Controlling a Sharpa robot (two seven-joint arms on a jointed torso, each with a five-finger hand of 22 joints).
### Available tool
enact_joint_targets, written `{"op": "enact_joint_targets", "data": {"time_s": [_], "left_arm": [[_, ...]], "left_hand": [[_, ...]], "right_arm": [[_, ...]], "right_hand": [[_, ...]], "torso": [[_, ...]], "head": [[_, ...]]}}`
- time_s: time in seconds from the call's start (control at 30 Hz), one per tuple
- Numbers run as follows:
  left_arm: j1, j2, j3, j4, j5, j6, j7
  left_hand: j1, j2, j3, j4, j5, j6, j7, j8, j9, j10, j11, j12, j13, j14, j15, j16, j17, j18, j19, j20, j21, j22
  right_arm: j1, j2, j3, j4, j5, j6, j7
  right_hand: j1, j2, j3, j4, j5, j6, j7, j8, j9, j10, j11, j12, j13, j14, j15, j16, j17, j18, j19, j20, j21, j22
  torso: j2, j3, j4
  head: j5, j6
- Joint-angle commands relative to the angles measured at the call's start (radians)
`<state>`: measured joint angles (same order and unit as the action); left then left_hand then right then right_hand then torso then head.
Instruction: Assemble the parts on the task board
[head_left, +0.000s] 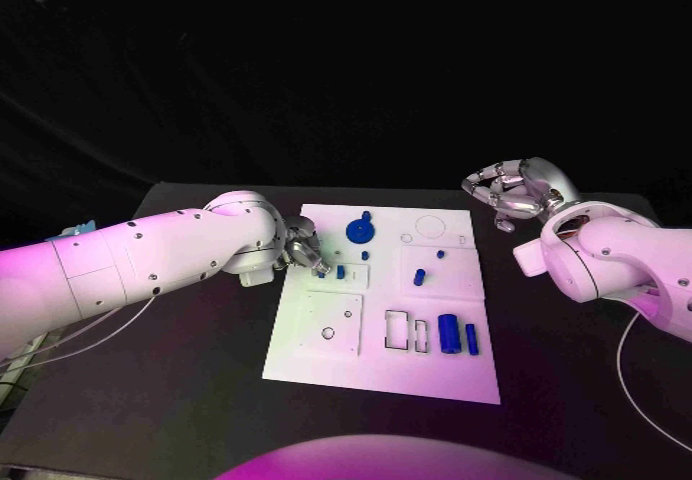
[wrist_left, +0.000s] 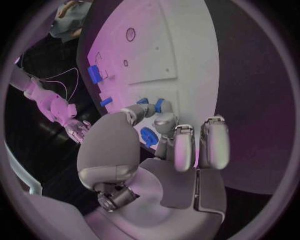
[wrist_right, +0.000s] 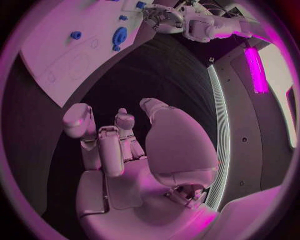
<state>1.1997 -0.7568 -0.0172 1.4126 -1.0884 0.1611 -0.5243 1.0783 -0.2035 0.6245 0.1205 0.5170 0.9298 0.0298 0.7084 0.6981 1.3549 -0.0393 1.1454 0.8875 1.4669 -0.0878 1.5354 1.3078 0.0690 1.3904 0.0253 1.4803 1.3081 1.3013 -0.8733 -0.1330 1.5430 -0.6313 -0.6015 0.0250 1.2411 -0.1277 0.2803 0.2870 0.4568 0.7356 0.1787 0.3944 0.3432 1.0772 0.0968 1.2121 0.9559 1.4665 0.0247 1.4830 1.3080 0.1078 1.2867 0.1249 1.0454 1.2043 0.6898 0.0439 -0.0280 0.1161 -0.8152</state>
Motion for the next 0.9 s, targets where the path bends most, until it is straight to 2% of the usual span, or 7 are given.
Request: {"op": "enact_joint_targets", "data": {"time_s": [0.03,0.27,0.37,0.47,0.57,0.77,0.9], "left_arm": [[-0.007,0.003,-0.005,-0.004,0.005,0.022,-0.016],[-0.008,-0.001,-0.005,-0.004,0.006,0.012,-0.015],[-0.008,-0.004,-0.004,-0.001,0.009,0.005,-0.014],[-0.008,-0.010,-0.003,0.006,0.021,-0.010,-0.014],[-0.008,-0.015,-0.002,0.011,0.028,-0.020,-0.014],[-0.007,-0.026,0.003,0.023,0.033,-0.032,-0.013],[-0.006,-0.036,0.011,0.035,0.035,-0.040,-0.011]], "left_hand": [[-0.031,0.002,-0.042,0.026,-0.007,0.011,-0.002,-0.010,-0.010,-0.001,-0.003,0.004,0.003,0.083,-0.007,0.008,0.176,-0.013,0.006,-0.003,-0.002,0.012],[-0.034,-0.001,-0.114,0.078,-0.007,0.019,-0.003,-0.023,-0.019,-0.004,-0.004,0.004,0.004,0.083,-0.008,0.008,0.177,-0.013,0.006,-0.004,-0.004,0.011],[-0.033,-0.008,-0.145,0.109,-0.026,0.023,-0.003,-0.028,-0.024,-0.004,-0.004,0.005,0.005,0.084,-0.008,0.008,0.179,-0.013,0.007,-0.004,-0.004,0.011],[-0.054,-0.011,-0.193,0.170,-0.158,0.028,0.001,-0.034,-0.028,-0.005,0.000,0.005,0.005,0.084,-0.005,0.009,0.179,-0.013,0.008,-0.002,-0.005,0.012],[-0.085,0.001,-0.216,0.174,-0.197,0.029,0.003,-0.039,-0.030,-0.007,0.002,0.004,0.002,0.083,-0.004,0.008,0.179,-0.013,0.008,-0.001,-0.006,0.012],[-0.094,0.007,-0.224,0.174,-0.207,0.030,0.002,-0.040,-0.031,-0.009,0.002,0.003,0.000,0.083,-0.004,0.008,0.179,-0.012,0.008,0.000,-0.006,0.012],[-0.094,0.007,-0.224,0.174,-0.207,0.030,0.002,-0.040,-0.031,-0.009,0.002,0.002,-0.001,0.083,-0.004,0.007,0.176,-0.012,0.007,0.000,-0.006,0.011]], "right_arm": [[-0.001,0.000,0.000,0.001,-0.006,0.000,0.009],[-0.001,-0.002,0.000,0.001,-0.006,0.000,0.010],[-0.001,-0.002,0.000,0.001,-0.006,0.000,0.010],[-0.002,-0.002,0.000,0.000,-0.006,0.001,0.010],[-0.002,-0.003,0.000,0.000,-0.006,0.002,0.011],[-0.003,-0.004,0.000,-0.001,-0.006,0.002,0.011],[-0.003,-0.004,0.000,-0.003,-0.006,0.004,0.009]], "right_hand": [[-0.002,0.008,0.001,0.000,0.007,-0.006,0.002,0.005,-0.001,-0.006,0.000,-0.004,-0.001,0.044,-0.004,-0.003,0.037,0.010,-0.005,-0.001,-0.005,-0.001],[-0.002,0.008,0.001,0.000,0.007,-0.006,0.002,0.005,-0.001,-0.007,0.000,-0.005,-0.002,0.044,-0.004,-0.003,0.037,0.010,-0.006,-0.001,-0.006,-0.002],[-0.002,0.008,0.000,0.000,0.007,-0.006,0.002,0.005,-0.001,-0.007,0.000,-0.005,-0.002,0.044,-0.004,-0.003,0.037,0.010,-0.006,-0.001,-0.006,-0.002],[-0.003,0.007,-0.001,0.001,0.007,-0.007,0.003,0.005,-0.001,-0.007,0.000,-0.005,-0.002,0.044,-0.004,-0.003,0.037,0.010,-0.006,-0.001,-0.008,-0.002],[-0.003,0.007,-0.001,0.001,0.007,-0.007,0.003,0.005,-0.001,-0.007,0.000,-0.005,-0.002,0.044,-0.004,-0.003,0.037,0.010,-0.006,-0.001,-0.008,-0.002],[-0.005,0.006,-0.001,0.001,0.007,-0.007,0.003,0.005,-0.002,-0.007,0.000,-0.005,-0.002,0.044,-0.004,-0.003,0.037,0.010,-0.006,-0.001,-0.008,-0.002],[-0.005,0.006,-0.001,0.001,0.007,-0.007,0.003,0.005,-0.002,-0.007,0.000,-0.005,-0.002,0.044,-0.004,-0.003,0.037,0.010,-0.006,-0.001,-0.008,-0.002]], "torso": [[-0.001,0.0000,0.0003],[0.000,-0.0008,-0.0005],[0.000,-0.0006,-0.0013],[0.000,-0.0002,-0.0015],[-0.001,-0.0003,-0.0019],[0.000,-0.0008,-0.0005],[-0.001,-0.0007,0.0004]], "head": [[0.000,0.001],[-0.003,0.004],[-0.003,0.004],[-0.004,0.006],[-0.006,0.007],[-0.010,0.009],[-0.012,0.010]]}}
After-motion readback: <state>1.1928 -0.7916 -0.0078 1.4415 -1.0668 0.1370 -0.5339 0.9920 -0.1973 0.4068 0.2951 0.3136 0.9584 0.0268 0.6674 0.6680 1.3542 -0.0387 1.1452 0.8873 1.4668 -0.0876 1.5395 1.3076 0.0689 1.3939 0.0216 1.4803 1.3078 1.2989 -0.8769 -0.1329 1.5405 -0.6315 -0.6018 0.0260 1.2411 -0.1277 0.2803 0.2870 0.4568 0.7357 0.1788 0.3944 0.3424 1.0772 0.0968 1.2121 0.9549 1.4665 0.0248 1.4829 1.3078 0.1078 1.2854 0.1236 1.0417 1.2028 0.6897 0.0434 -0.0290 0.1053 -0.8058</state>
